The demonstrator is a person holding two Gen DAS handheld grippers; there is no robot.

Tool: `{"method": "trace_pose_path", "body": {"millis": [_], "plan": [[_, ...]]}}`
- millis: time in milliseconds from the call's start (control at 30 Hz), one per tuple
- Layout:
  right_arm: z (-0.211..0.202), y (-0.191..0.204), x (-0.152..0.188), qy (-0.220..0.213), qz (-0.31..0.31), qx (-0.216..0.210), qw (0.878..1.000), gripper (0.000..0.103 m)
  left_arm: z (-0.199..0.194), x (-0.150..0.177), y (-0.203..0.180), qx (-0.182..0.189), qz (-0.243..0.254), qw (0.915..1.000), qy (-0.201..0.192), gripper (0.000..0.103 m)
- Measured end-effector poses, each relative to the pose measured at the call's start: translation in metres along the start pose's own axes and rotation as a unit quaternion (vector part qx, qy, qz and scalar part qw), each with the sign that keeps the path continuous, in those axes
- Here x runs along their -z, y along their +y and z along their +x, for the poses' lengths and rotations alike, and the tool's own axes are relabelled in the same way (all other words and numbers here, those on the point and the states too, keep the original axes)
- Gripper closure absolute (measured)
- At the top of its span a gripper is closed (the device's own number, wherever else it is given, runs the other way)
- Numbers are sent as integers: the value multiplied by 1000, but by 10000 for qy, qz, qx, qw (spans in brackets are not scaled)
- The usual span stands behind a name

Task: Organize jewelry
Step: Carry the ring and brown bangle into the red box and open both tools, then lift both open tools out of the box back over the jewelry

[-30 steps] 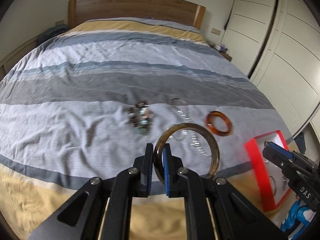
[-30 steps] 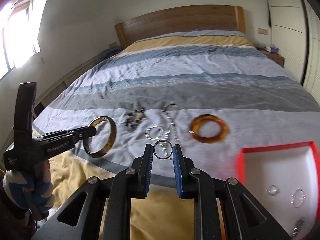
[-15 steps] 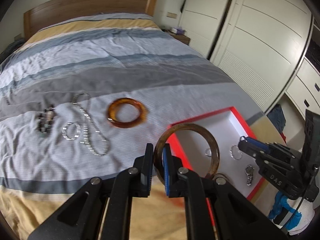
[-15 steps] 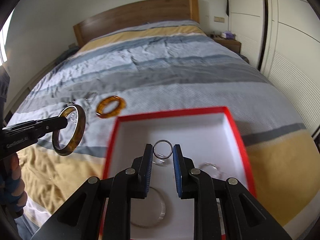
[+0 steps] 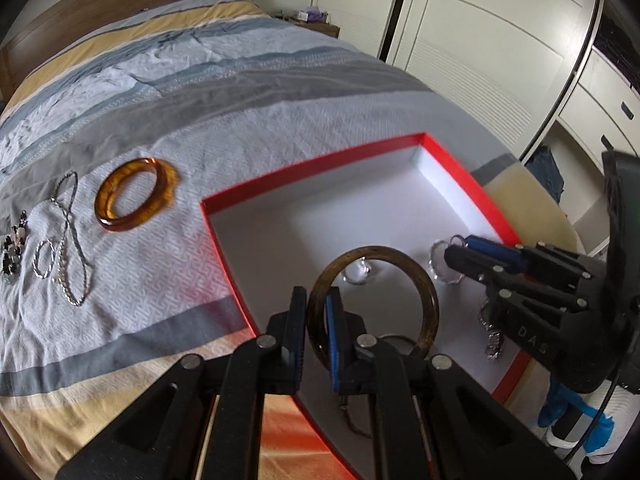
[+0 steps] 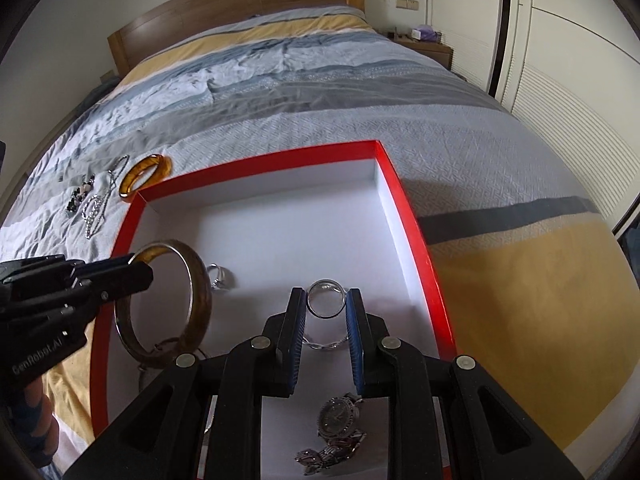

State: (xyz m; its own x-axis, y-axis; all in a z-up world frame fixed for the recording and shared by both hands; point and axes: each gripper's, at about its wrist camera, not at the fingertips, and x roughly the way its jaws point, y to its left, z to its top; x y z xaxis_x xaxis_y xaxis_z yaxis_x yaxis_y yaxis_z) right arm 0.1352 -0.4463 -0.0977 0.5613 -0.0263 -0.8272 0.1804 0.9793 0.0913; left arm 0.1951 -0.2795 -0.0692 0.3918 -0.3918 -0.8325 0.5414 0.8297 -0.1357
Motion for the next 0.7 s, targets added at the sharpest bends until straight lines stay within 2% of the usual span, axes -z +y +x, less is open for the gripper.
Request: {"method": "trace_pose_path", "body": {"millis": [200,367,467,700], "plan": [[3,0,2,68,-14,72,10000,82,4,1,2,-34,-43,10000,75,93],[-1,-1,2,83,61,79,9999,79,-3,-1,5,181,-200,9996,62,90],[-11,2,0,29,65,90,9999,73,-18,-2,5,280,-217,9994,-58,85],[-54,14,-6,-247,44,80,9997,72,-65,1,16,156,-322,9988,-343,84]]}}
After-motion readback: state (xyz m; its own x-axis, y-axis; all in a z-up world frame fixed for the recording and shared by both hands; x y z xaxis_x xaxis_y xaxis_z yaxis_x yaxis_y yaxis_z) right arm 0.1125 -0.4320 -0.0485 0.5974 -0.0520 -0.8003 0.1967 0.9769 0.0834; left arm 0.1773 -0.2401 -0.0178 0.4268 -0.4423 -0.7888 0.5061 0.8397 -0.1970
